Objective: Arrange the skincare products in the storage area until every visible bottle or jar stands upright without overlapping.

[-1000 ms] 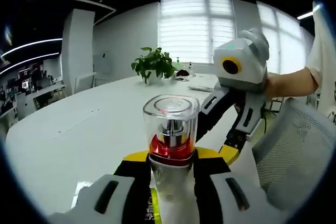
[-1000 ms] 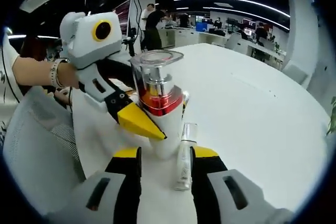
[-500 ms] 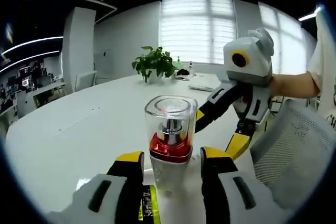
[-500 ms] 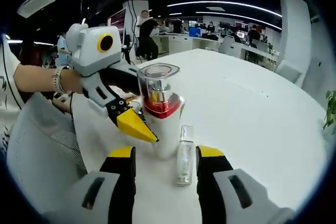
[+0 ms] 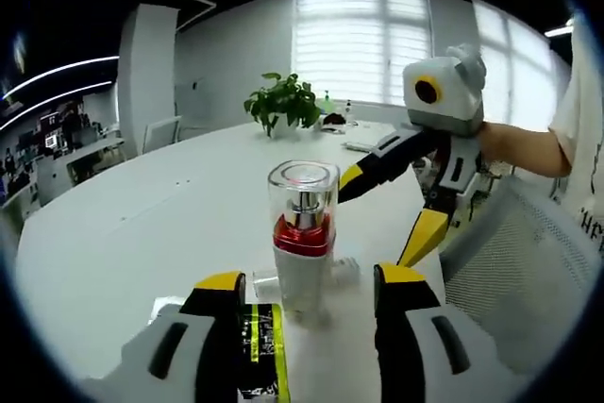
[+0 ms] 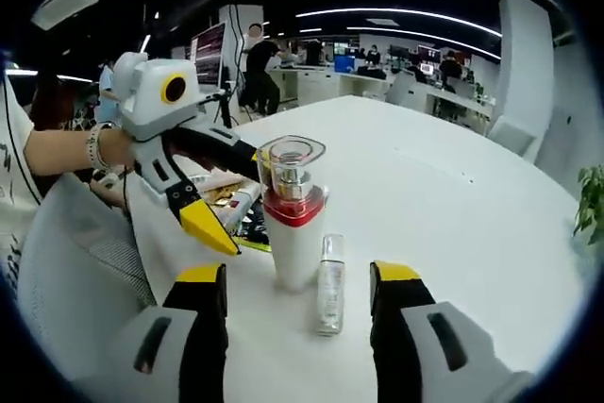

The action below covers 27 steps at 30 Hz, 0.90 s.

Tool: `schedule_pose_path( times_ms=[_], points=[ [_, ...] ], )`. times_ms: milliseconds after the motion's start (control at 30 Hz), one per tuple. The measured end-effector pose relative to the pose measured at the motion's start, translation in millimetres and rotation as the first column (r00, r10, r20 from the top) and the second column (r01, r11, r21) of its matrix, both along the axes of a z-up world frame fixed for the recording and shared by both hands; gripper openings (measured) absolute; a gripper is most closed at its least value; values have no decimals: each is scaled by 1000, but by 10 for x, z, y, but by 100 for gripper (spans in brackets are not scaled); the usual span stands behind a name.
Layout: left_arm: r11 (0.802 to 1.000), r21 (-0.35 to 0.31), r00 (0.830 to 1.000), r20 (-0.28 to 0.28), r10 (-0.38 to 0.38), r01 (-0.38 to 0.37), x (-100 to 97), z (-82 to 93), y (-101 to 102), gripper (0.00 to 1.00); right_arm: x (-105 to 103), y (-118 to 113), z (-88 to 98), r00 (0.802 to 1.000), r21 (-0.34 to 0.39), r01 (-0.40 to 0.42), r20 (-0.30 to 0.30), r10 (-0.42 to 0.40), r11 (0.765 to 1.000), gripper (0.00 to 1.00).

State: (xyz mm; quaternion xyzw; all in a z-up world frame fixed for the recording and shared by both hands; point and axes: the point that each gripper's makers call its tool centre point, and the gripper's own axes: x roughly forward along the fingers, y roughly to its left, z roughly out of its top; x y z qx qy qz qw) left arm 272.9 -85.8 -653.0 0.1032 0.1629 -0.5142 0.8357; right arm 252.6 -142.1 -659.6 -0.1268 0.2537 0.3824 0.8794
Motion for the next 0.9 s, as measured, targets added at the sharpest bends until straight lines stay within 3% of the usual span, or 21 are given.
schedule_pose_path(
  times_ms=[67,167,300,500,667,767,900],
  points=[
    [999,-6,999,18,37,-37,40,43,91,46,10,-17,45,1000,1,11,15,-11,1000,65],
    [999,-14,999,-13,53,-53,21,51,178,53,-1,-31,116,999,7,27,31,-28,1000,68],
    [996,-5,996,17,92,-92,27,101,338,59,-26,-39,184,998,10,37,44,-37,999,71],
    [992,-3,991,15,130,-130,-18,173,498,63,-67,-24,207,998,20,42,42,-43,999,75],
    [988,9,988,42,151,-152,-77,223,573,74,-112,14,260,998,18,41,55,-42,999,79],
    [987,-3,987,32,160,-160,-121,271,623,77,-131,27,298,997,23,39,61,-40,999,81],
    [982,-30,982,26,186,-185,-122,324,753,89,-154,22,342,996,22,42,75,-43,999,83]
  ],
)
